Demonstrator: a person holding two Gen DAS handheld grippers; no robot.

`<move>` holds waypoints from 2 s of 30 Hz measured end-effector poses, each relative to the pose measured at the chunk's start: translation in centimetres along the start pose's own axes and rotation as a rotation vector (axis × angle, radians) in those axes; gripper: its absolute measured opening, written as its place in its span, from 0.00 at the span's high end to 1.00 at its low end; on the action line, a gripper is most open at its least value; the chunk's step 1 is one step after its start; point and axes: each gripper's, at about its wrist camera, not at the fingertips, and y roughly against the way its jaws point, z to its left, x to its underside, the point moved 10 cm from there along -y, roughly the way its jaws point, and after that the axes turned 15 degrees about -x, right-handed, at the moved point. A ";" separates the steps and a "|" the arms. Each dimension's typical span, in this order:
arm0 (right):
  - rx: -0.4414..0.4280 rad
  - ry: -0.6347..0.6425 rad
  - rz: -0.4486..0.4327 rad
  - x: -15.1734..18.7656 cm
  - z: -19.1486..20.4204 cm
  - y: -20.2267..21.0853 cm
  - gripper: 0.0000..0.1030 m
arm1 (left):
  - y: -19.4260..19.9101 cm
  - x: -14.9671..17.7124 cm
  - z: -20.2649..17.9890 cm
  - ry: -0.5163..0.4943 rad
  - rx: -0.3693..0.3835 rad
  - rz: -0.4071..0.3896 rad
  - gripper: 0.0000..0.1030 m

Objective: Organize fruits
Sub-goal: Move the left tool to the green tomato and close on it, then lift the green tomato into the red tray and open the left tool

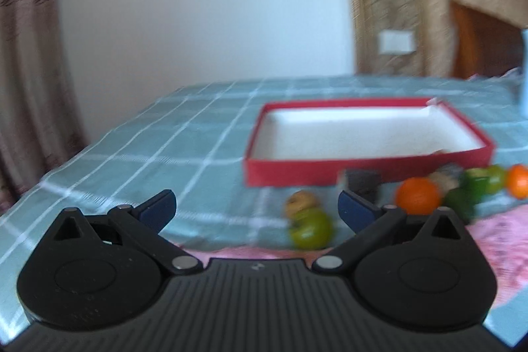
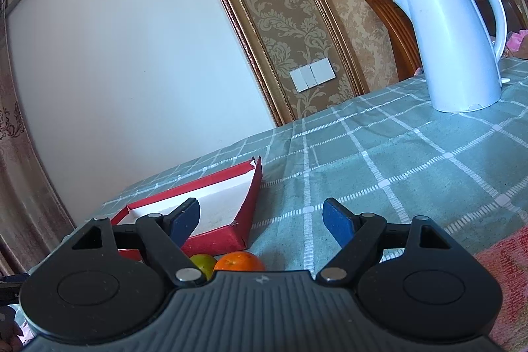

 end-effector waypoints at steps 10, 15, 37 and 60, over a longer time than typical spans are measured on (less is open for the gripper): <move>0.000 -0.005 0.008 0.1 0.0 -0.2 0.21 | -0.4 0.4 -1.5 0.007 0.048 0.028 0.00; 0.005 -0.010 0.011 0.1 -0.1 -0.3 0.21 | -1.3 0.7 -3.1 -0.025 0.086 0.075 0.22; 0.004 -0.014 0.003 0.1 -0.2 -0.2 0.14 | -0.8 -0.6 -3.9 -0.006 0.143 0.097 0.69; -0.001 -0.021 0.009 0.2 -0.3 -0.3 0.14 | -6.9 -4.1 0.2 0.103 -0.009 0.033 0.00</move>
